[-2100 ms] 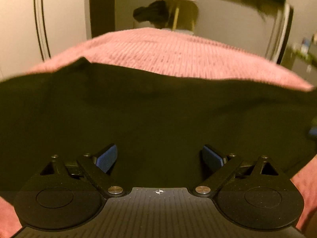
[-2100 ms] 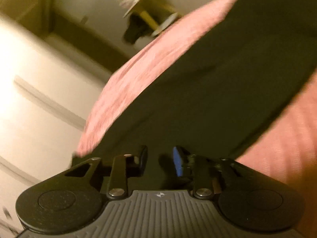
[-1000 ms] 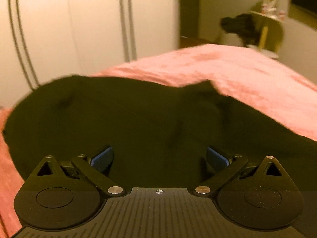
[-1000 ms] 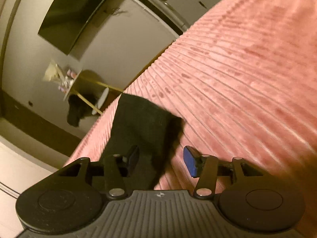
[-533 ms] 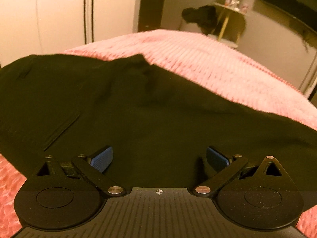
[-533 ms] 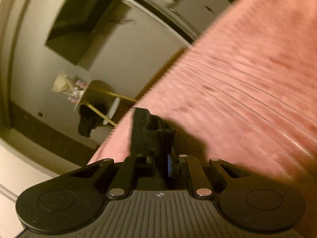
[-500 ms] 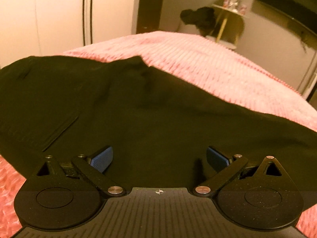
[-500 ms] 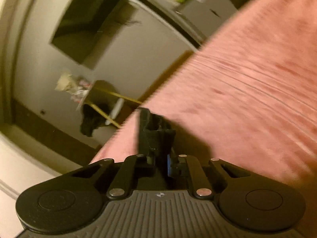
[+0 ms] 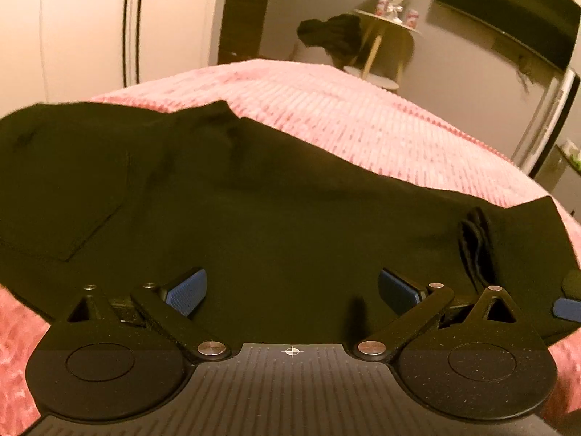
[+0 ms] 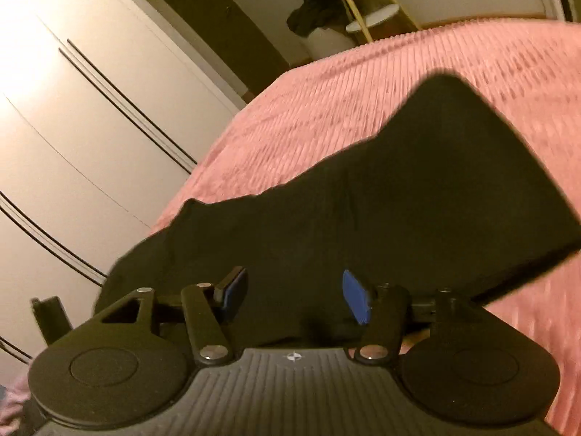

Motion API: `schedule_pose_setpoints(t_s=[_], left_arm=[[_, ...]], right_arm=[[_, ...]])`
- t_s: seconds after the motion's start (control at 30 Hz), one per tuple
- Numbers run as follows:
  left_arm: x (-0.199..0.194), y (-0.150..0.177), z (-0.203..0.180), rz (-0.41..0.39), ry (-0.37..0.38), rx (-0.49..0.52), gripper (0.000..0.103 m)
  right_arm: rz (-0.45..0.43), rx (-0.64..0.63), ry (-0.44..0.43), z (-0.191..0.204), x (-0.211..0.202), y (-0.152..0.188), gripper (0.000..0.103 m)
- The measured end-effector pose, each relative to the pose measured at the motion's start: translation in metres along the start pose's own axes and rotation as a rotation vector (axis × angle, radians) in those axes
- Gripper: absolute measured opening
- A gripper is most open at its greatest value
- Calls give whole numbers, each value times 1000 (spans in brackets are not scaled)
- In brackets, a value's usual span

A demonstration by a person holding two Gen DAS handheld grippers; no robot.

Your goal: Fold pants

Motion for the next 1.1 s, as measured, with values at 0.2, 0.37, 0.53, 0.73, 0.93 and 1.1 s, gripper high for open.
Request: schedule_pose_setpoints(t_s=[0.2,0.37,0.53,0.73,0.93,1.1], left_arm=[[-4,6,-14,19,94,21,103],[-3,1,-43,60,207,54,103],[11,-16,-88,111,308,56,103],[63,-29,-136,253,377,7,103],[81,-23,-157,227,313,40,103],[86,-18,-180,244,297,82,98]], right_arm=[[-234,177,150,-51,-57,-26,43],[-237,210,274,-93,-53,-35,20],[-97,316,311,-130,-11,-30,0],[-127,332,264,-143,-11,-30,0],[-158,371,193,-145,-16,-25,0],[-158,358,196,-145,-15,-27,0]])
Point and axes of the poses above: each gripper's, at about its wrist camera, not at the fingertips, and x roughly the way its jaws point, z to its left, y to its underside, the point moved 6 cm from there along x, roughly the way its jaws point, and after that the axes turned 14 degrees about z, right-handed, at the moved point
